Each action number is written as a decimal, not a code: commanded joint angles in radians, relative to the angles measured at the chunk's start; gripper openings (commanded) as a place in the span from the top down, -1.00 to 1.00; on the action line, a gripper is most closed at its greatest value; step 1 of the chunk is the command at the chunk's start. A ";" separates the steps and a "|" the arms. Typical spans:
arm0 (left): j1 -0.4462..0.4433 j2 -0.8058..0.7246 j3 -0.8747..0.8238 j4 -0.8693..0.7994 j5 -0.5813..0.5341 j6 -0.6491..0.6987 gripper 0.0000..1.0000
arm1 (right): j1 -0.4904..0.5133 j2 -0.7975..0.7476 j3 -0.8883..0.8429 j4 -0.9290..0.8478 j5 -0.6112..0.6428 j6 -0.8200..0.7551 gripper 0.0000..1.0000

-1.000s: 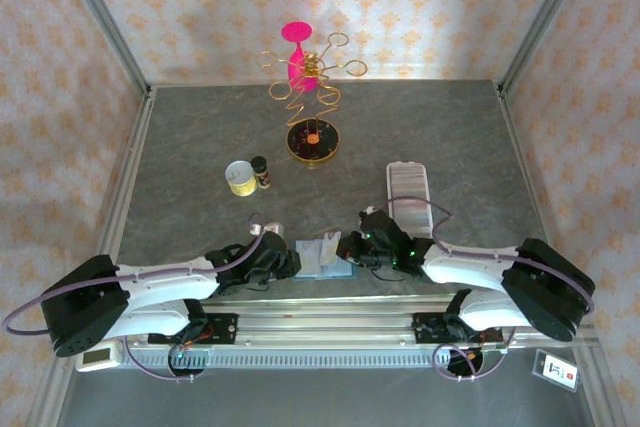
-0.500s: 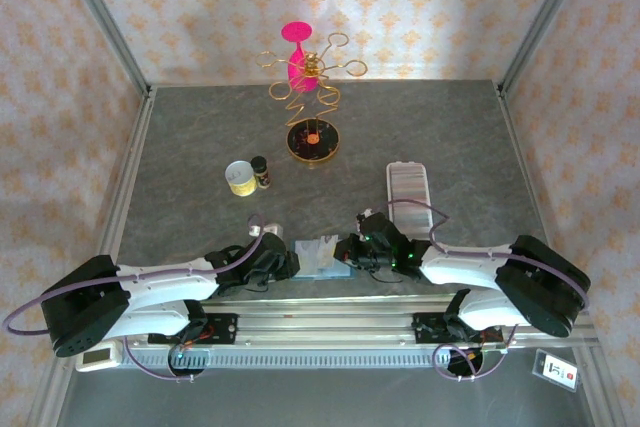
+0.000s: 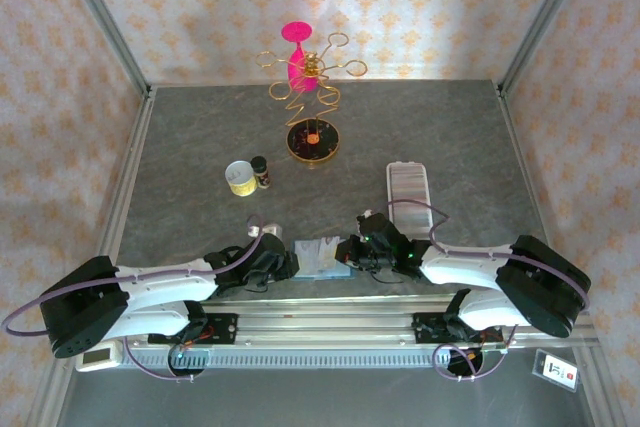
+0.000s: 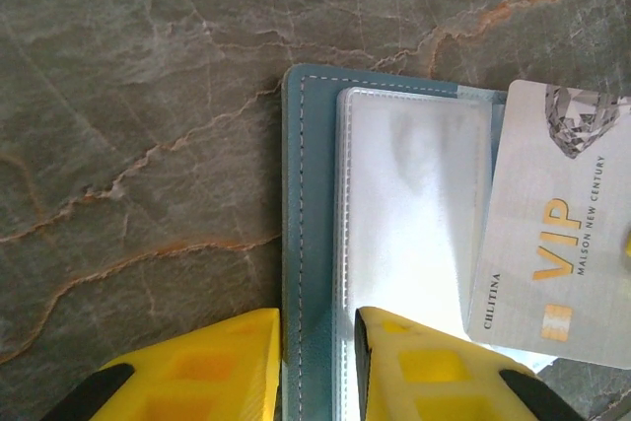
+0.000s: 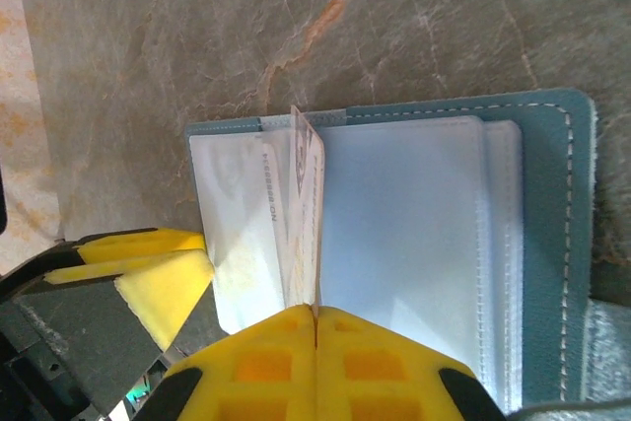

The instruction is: Put the credit cards into the card holder

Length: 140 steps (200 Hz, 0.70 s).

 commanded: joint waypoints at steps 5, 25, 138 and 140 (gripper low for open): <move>0.004 -0.016 -0.018 0.005 0.003 -0.007 0.44 | 0.007 -0.021 -0.002 -0.026 0.017 -0.020 1.00; 0.004 -0.014 -0.016 0.002 0.006 -0.011 0.44 | 0.008 -0.029 0.042 -0.152 0.049 -0.091 1.00; 0.005 -0.002 -0.017 0.014 0.010 -0.011 0.46 | 0.013 0.048 -0.002 0.062 -0.071 -0.018 1.00; 0.005 -0.002 -0.018 0.016 0.010 -0.012 0.46 | 0.013 0.050 -0.002 0.062 -0.072 -0.018 1.00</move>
